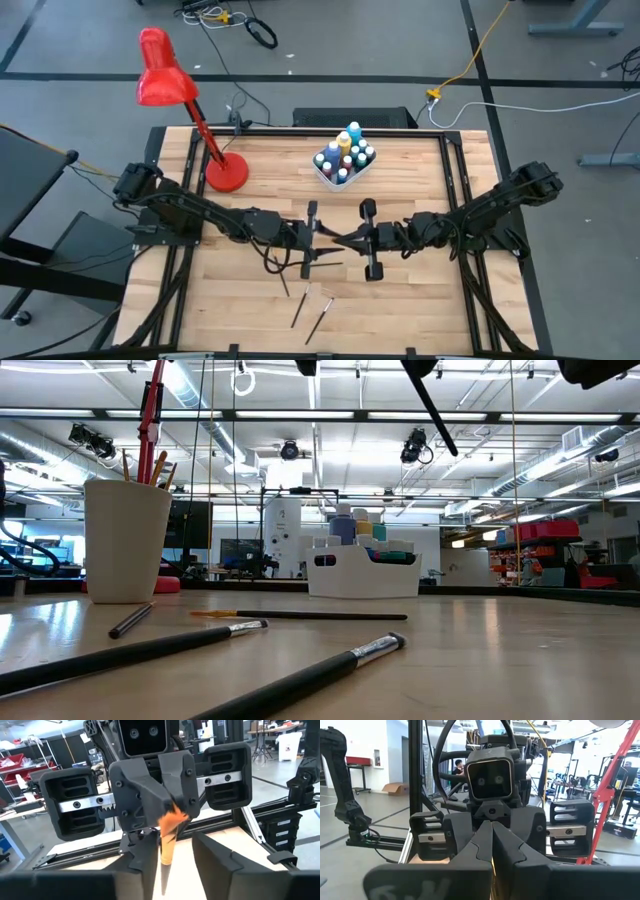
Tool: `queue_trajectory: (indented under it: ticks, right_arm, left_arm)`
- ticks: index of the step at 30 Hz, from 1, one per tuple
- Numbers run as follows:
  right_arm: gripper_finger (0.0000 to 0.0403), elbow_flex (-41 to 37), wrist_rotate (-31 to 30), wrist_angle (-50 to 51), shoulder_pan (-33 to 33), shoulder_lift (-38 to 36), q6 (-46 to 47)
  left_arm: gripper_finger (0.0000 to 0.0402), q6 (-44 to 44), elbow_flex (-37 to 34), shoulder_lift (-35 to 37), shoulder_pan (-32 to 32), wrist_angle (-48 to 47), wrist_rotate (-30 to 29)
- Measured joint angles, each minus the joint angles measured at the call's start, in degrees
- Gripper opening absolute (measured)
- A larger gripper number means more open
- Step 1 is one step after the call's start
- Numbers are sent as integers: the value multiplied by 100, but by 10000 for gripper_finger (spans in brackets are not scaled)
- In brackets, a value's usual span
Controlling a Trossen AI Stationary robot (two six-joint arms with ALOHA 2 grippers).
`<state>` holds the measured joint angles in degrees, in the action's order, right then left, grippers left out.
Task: Pick & Place Paint Supplies
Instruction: Put the gold paint brush into the white cup
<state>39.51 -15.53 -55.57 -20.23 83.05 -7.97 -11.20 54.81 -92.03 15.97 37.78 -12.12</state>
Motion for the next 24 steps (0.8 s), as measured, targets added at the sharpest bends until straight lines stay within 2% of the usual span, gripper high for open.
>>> queue_trajectory:
  ticks: [9,16,24]
  right_arm:
    - [16,0,4,28,2,0,-1]
    - [37,7,-15,326,-36,0,2]
    - [92,7,-130,967,-137,0,430]
  left_arm:
    - [17,-1,0,0,0,-2,-2]
    - [22,245,0,0,6,-315,-143]
    - [12,900,2,163,198,-1568,-1061]
